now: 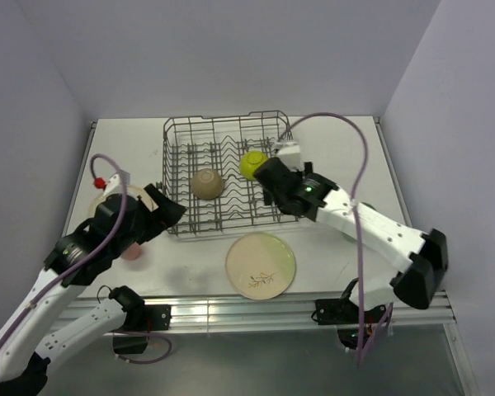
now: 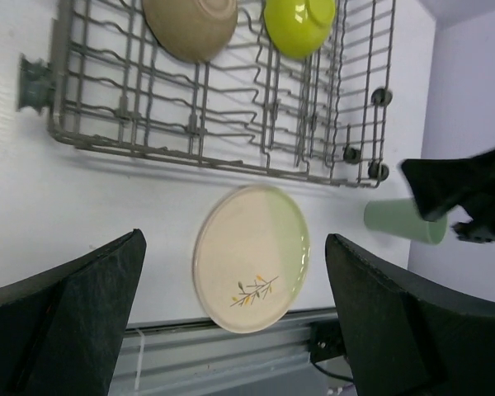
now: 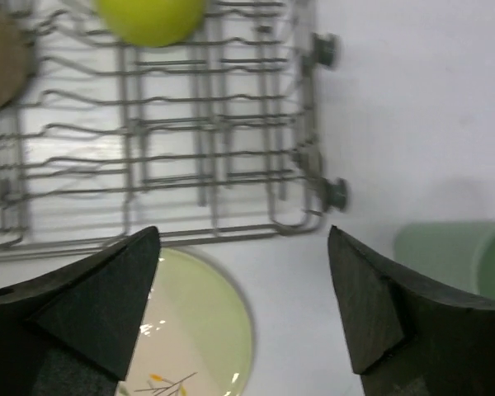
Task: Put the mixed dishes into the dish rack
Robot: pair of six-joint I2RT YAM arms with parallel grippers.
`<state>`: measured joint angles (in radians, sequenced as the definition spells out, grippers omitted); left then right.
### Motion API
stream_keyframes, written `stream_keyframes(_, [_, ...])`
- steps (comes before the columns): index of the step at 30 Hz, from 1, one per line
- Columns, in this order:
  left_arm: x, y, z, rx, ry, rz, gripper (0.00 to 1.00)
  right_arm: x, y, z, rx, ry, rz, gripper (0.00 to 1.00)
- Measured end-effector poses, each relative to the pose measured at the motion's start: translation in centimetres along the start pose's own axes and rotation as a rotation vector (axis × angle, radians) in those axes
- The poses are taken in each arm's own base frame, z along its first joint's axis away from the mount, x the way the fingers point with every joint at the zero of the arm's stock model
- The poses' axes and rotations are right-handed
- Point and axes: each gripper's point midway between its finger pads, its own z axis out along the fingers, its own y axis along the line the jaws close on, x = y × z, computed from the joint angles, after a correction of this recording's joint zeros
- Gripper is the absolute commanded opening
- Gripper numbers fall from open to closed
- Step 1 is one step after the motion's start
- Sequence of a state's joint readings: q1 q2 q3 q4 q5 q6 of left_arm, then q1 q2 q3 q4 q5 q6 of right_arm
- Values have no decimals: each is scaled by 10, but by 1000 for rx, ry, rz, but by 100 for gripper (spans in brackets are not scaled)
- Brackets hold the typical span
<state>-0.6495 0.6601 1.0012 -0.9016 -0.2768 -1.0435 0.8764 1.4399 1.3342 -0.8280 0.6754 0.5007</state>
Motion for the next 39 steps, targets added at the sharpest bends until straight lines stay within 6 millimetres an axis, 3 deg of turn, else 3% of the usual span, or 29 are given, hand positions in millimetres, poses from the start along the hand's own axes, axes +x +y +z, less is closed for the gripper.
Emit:
stream_keyframes(1, [5, -2, 7, -3, 24, 11, 96, 6, -17, -2, 26, 7, 28, 76])
stream_keyframes(3, [18, -6, 22, -2, 79, 31, 95, 16, -48, -8, 73, 12, 86, 68])
stream_keyframes(6, [32, -9, 35, 17, 137, 51, 96, 31, -88, -13, 131, 20, 164, 67])
stream_keyframes(13, [33, -33, 33, 134, 155, 59, 96, 64, -141, 5, 262, 103, 238, 67])
stream_keyframes(17, [36, -40, 34, 165, 171, 67, 96, 85, -158, 14, 308, 169, 264, 67])
stream_keyframes(23, [39, -43, 38, 176, 187, 83, 96, 89, -177, 18, 375, 186, 307, 68])
stream_keyframes(29, [38, -44, 38, 181, 185, 94, 96, 95, -185, 25, 411, 209, 323, 68])
stream_keyframes(35, [40, -45, 40, 186, 194, 105, 97, 115, -185, 38, 435, 279, 320, 66])
stream_keyframes(38, [40, -45, 40, 187, 195, 109, 97, 121, -182, 43, 434, 308, 311, 35])
stream_keyframes(39, [41, -45, 40, 189, 197, 109, 97, 122, -181, 44, 433, 311, 311, 16])
